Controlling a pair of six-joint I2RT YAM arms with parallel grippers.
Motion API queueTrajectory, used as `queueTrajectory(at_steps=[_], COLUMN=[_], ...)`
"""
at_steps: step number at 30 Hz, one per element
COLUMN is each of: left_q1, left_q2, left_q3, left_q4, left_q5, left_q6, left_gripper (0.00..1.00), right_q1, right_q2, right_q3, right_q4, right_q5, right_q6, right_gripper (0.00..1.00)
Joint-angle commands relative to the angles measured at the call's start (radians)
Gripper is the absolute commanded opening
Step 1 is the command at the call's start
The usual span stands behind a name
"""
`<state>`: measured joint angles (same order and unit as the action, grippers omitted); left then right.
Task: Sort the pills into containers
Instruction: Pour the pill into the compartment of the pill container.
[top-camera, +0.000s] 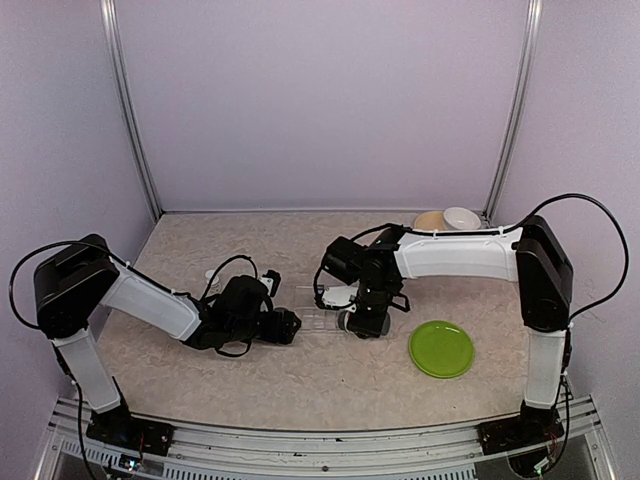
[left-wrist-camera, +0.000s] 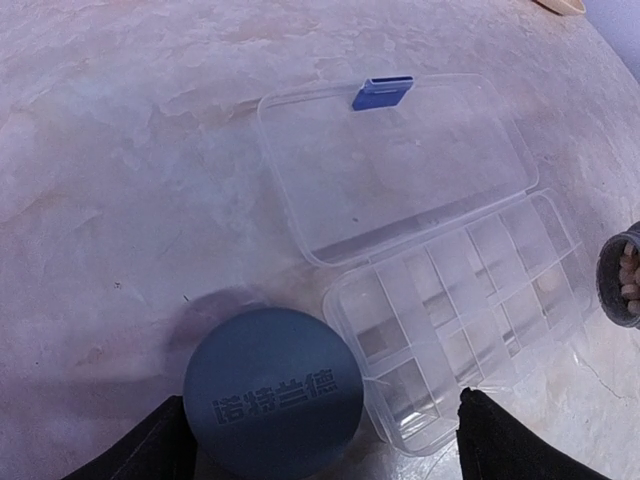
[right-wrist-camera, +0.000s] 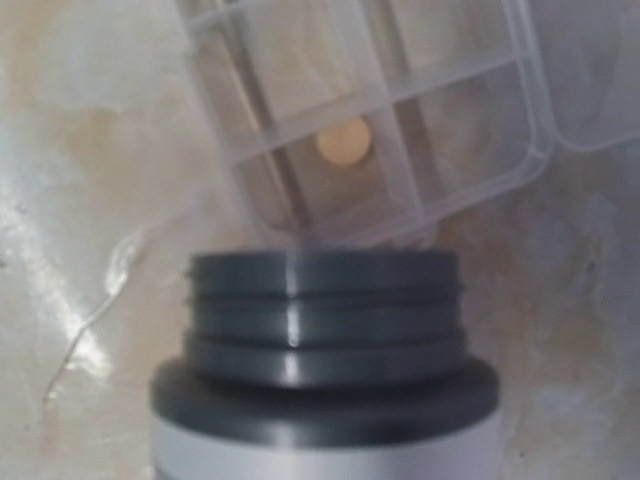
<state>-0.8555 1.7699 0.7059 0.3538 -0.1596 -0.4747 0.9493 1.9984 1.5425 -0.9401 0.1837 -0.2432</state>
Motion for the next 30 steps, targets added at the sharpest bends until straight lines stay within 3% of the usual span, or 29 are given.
queueTrajectory(at_steps=[1,30], left_q1=[-0.011,-0.011], left_q2=[0.023,0.017], left_q3=[0.003,0.0], left_q4=[0.013,0.013], left_q5=[0.029,0.028], left_q6=[-0.012,-0.01], left_gripper=[0.88,0.86], right_q1=[0.012,0.031], right_q2=[0.03,0.024], right_q3=[0.019,0.002], right_q4=[0.002,0.04], right_q5=[0.062,0.086], right_q6=[-0.01,-0.03], right_gripper=[0.27,0.28])
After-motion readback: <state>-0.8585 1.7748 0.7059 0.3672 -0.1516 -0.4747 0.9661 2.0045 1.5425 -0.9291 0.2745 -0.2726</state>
